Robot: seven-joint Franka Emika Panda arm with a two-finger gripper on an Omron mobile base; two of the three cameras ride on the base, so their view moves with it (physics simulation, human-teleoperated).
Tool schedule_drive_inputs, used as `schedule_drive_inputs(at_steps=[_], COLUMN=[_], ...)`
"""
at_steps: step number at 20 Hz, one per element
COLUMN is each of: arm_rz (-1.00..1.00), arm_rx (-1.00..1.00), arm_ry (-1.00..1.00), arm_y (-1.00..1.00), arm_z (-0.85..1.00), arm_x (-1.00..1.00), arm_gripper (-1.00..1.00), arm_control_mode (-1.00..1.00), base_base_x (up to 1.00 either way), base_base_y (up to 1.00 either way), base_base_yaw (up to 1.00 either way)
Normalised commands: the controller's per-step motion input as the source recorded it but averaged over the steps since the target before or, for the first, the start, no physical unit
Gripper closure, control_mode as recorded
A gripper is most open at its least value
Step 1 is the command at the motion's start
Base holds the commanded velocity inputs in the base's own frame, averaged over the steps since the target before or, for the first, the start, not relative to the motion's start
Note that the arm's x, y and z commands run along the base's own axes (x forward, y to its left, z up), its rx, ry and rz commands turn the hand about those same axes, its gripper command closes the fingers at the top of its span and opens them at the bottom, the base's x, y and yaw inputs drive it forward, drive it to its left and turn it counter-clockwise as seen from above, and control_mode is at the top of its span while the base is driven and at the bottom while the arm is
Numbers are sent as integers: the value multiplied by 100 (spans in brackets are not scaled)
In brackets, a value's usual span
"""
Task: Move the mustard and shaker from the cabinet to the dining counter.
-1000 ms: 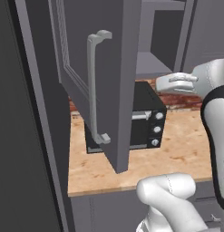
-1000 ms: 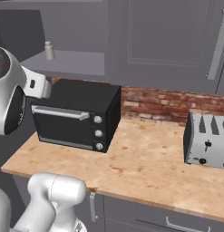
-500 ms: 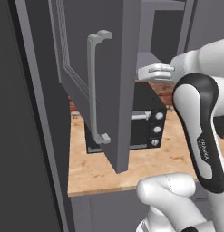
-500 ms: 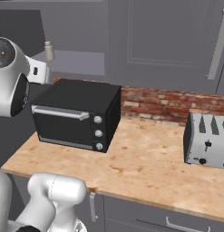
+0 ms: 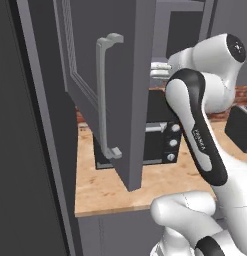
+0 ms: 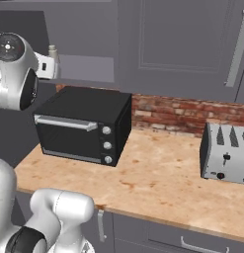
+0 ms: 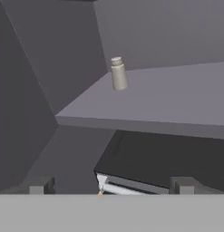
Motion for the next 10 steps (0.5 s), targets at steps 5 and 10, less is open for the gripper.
schedule_drive_inputs(at_steps=[5,10], arm_rz=[0,2], arm_rx=[-4,-4], arm_ry=[0,0], arm_y=[14,16], arm_z=[2,0], arm_x=[61,61], arm_gripper=[-100,-100], arm_control_mode=[-100,-100], base_base_x=[0,0], base_base_y=[0,0], base_base_yaw=[0,0])
